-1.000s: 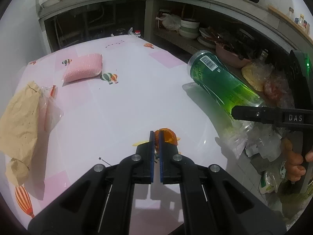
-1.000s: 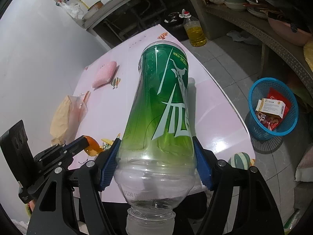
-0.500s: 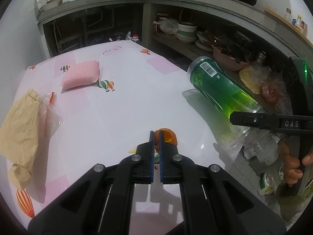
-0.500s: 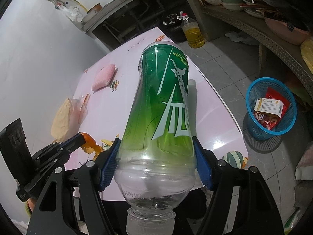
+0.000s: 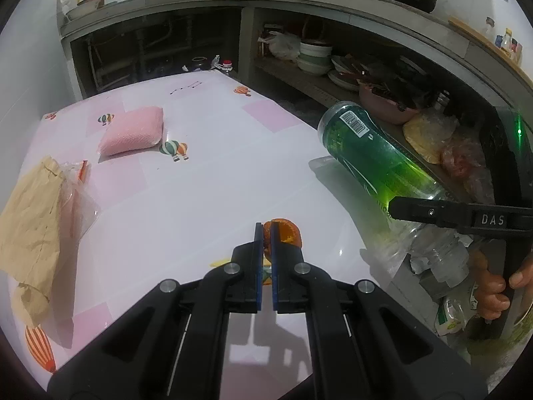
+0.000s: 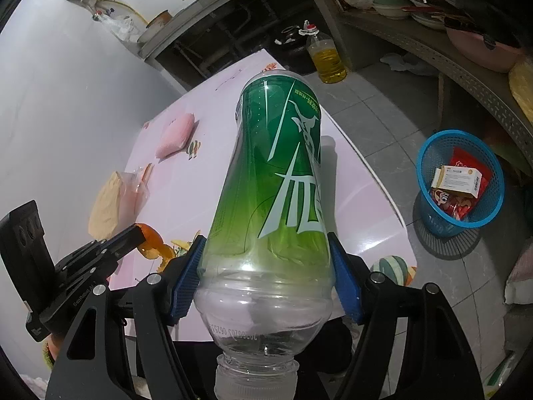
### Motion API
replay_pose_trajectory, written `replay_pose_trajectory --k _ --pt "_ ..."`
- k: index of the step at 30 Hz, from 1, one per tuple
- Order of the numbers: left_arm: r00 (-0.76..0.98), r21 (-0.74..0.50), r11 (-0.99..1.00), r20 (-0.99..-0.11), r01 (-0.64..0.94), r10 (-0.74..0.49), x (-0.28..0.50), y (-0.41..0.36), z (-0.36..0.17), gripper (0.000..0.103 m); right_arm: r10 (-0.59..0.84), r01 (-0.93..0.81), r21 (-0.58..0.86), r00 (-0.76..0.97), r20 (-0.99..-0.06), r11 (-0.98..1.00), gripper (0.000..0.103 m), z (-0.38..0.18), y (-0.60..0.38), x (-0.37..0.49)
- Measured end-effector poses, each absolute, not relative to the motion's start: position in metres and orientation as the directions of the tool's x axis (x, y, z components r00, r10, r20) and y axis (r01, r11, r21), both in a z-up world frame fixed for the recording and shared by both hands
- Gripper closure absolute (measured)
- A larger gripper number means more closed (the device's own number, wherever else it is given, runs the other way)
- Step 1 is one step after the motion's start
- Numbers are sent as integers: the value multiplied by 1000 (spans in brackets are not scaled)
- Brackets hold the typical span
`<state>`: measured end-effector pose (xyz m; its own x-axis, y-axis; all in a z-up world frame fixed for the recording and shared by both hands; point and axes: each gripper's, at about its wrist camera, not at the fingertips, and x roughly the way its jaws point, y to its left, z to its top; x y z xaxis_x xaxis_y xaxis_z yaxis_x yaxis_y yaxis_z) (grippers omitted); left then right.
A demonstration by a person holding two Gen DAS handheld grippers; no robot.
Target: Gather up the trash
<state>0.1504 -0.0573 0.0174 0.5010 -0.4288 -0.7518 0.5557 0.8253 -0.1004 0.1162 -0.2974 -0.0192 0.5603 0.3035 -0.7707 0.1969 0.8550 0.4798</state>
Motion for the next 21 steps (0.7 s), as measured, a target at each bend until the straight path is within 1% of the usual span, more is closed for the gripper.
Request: replay_pose_trajectory --k 11,15,18,21 --pt "491 -106 801 -740 589 -459 153 -82 27 101 252 266 499 616 -746 825 34 -13 -336 102" --pt "476 -120 774 -727 621 -495 157 -103 38 101 188 333 500 652 -734 800 34 -8 -370 88" --pt "466 -123 744 -710 656 -528 161 -126 49 101 106 414 500 680 -725 761 34 -4 -409 67" --pt "432 -149 708 -700 691 -569 169 -153 57 101 35 493 485 675 -737 722 34 -8 -440 46"
